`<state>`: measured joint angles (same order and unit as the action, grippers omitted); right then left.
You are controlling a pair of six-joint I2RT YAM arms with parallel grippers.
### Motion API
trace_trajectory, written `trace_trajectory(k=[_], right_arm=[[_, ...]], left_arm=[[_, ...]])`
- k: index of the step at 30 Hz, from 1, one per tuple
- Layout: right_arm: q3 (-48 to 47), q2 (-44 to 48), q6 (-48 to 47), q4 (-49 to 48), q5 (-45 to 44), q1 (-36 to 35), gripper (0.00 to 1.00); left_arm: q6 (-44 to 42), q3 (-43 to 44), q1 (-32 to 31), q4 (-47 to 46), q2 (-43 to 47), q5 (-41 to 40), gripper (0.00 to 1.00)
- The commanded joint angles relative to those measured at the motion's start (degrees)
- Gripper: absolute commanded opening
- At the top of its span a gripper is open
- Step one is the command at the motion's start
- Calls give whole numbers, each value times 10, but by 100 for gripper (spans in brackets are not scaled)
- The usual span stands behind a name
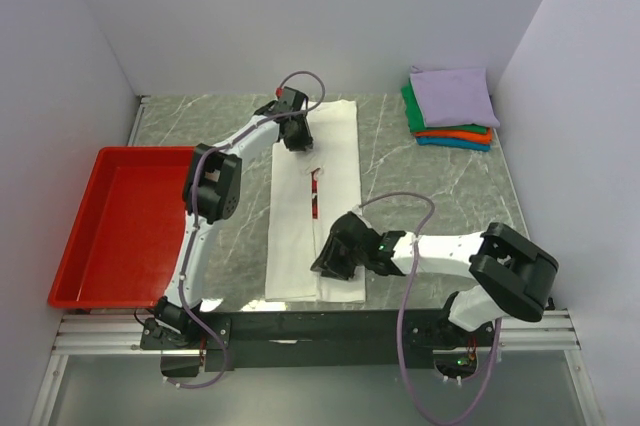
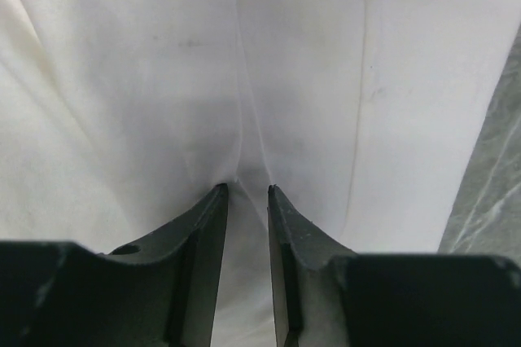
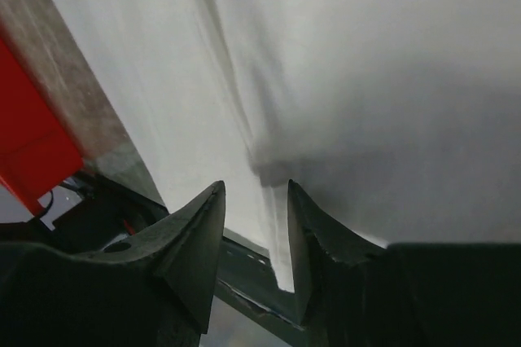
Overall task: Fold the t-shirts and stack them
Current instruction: Fold the tshirt
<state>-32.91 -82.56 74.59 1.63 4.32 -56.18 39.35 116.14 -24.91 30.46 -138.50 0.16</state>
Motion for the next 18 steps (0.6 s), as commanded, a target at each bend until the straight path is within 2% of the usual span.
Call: trace_trajectory(k=[1, 5, 9, 15, 18], right_arm=[[-48, -7, 13, 8, -27, 0, 44], [-50, 12, -8, 25, -42, 4, 45], [-60, 52, -51, 67, -85, 7, 45], [-53, 154, -102, 119, -120, 28, 45], [-35, 208, -122, 145, -124, 56, 45]], left_arm=[[-45, 22, 5, 21, -56, 61, 34], [-45, 34, 15, 1, -59, 118, 35], [-56, 39, 16, -33, -23, 147, 38], [-56, 63, 25, -58, 44, 164, 46], [-39, 29, 26, -84, 94, 159, 45]])
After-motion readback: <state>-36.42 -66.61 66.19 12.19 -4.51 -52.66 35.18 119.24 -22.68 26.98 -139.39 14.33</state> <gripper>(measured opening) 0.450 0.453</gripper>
